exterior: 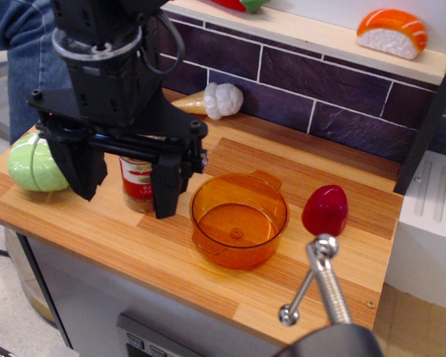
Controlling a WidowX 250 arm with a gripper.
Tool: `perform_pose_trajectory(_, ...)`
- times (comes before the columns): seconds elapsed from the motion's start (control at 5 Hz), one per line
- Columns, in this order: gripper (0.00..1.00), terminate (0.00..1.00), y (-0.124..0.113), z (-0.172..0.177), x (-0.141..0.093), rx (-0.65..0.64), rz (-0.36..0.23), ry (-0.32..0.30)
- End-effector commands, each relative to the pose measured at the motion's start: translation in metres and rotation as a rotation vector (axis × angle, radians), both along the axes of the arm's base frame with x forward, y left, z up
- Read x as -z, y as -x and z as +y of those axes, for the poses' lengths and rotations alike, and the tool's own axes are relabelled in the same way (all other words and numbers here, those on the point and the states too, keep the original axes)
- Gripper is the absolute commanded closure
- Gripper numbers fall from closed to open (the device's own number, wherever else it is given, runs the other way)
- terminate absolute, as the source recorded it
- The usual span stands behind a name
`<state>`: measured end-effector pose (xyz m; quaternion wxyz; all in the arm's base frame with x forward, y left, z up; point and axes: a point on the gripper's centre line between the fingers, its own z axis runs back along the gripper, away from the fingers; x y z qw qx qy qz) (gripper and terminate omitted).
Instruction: Pour almonds in pot
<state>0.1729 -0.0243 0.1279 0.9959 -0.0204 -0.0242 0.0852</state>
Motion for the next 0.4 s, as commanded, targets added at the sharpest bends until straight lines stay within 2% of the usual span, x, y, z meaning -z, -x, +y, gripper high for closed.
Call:
perform_pose_trajectory(0.0, 0.00, 0.00, 0.000, 0.000, 0.000, 0.000, 0.000, 0.000)
perform_pose_trajectory(0.2, 0.00, 0.00, -0.018, 0.025, -0.022, -0.208, 0.085, 0.133)
